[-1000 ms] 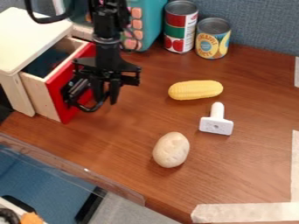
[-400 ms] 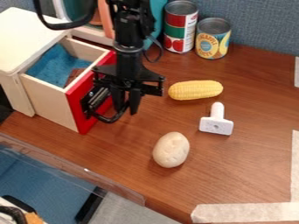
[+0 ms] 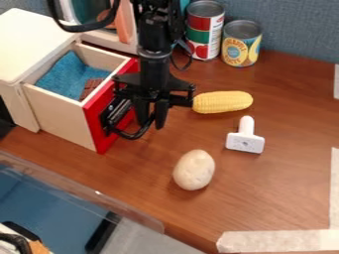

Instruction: Open the drawer

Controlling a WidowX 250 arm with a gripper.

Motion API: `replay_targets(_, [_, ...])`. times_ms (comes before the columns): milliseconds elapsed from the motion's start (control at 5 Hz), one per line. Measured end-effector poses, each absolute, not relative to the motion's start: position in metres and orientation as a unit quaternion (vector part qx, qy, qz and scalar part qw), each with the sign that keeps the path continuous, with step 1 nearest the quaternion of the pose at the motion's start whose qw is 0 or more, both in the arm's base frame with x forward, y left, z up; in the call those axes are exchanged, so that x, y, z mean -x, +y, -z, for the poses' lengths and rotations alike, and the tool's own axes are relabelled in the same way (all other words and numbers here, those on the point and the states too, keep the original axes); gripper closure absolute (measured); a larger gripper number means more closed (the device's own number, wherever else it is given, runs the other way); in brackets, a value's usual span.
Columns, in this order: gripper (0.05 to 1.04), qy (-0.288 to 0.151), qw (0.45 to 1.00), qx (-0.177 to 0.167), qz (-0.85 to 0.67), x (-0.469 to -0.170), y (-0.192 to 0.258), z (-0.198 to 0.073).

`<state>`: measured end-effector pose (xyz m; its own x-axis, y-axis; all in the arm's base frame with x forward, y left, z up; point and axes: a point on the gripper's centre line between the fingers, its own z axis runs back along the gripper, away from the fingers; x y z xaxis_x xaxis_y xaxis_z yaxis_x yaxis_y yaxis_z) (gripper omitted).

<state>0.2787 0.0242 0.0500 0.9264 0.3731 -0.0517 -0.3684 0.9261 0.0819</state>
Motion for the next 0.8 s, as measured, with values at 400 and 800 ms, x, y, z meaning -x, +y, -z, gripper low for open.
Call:
replay_targets(400, [0.84, 0.043, 0.978, -0.031, -0.2, -0.2831, 0.0231, -0.0474])
replay_targets(800, [0.489, 0.035, 0.975, -0.033, -0.218, -0.2754, 0.0242, -0.0563])
